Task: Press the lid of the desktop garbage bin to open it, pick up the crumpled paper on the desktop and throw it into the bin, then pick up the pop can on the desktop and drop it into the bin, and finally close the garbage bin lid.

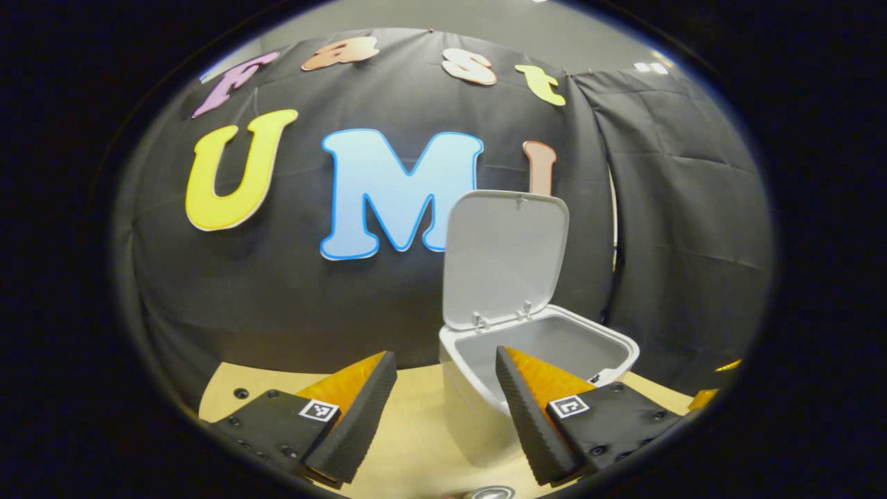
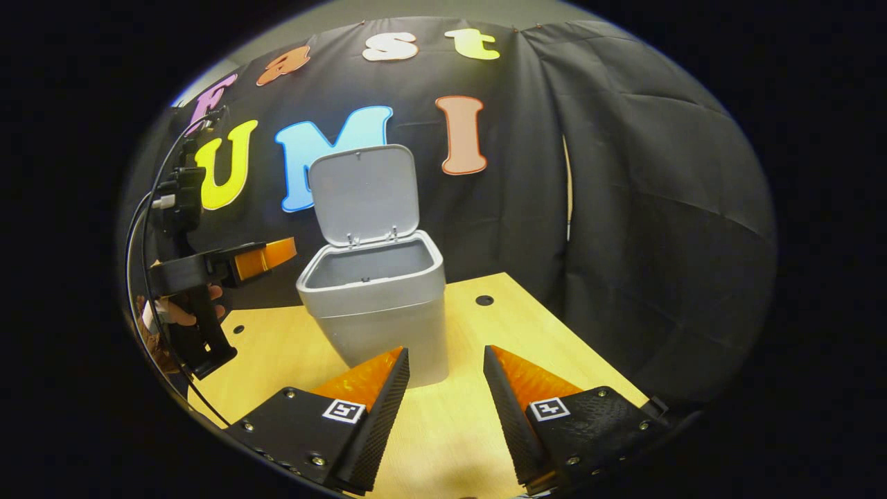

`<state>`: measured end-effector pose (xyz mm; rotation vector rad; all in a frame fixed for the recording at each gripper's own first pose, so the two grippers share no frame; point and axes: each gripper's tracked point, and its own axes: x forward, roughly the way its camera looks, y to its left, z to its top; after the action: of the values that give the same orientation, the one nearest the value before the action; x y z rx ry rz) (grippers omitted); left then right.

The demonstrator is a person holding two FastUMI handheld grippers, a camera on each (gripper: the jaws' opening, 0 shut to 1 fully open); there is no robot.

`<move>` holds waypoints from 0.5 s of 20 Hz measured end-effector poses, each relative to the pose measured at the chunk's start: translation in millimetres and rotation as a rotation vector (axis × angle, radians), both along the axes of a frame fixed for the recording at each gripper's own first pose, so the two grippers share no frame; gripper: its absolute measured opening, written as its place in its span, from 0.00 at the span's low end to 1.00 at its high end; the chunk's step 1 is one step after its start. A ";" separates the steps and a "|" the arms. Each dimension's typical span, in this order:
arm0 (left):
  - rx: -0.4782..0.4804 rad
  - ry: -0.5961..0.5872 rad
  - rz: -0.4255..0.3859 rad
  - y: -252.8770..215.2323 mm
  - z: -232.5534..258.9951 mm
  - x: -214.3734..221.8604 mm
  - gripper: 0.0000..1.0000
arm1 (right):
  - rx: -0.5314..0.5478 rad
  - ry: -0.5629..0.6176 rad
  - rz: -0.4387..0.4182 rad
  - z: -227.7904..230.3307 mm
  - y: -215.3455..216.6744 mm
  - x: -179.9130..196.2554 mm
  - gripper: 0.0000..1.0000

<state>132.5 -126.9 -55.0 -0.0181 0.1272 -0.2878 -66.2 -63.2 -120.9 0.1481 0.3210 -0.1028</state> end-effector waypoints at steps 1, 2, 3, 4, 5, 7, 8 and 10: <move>0.001 -0.001 0.020 12.6 -0.3 -2.4 0.94 | -0.001 0.001 0.021 -0.6 7.2 2.9 0.71; 0.004 0.000 0.043 26.1 -1.0 -5.0 0.94 | -0.003 0.003 0.044 -2.1 13.9 6.7 0.71; 0.007 0.000 0.064 39.3 -1.7 -7.5 0.94 | -0.006 0.004 0.067 -3.3 21.6 10.6 0.71; 0.011 0.001 0.088 53.2 -2.3 -11.0 0.94 | -0.007 0.005 0.091 -4.6 29.7 13.7 0.71; 0.018 0.001 0.119 70.5 -2.5 -14.7 0.94 | -0.008 0.007 0.123 -5.1 40.8 18.5 0.71; 0.021 0.001 0.165 96.1 -3.2 -23.0 0.94 | -0.011 0.012 0.172 -7.5 58.3 25.7 0.71; 0.019 0.001 0.194 110.9 -2.4 -28.5 0.95 | -0.019 0.020 0.206 -15.8 69.6 29.5 0.71; 0.017 0.003 0.238 133.6 -2.5 -36.3 0.94 | -0.029 0.031 0.253 -22.4 85.5 35.3 0.71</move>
<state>96.2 6.7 -57.5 -0.0166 0.1288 -0.0494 -31.0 22.3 -143.3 0.0765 0.3669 0.1406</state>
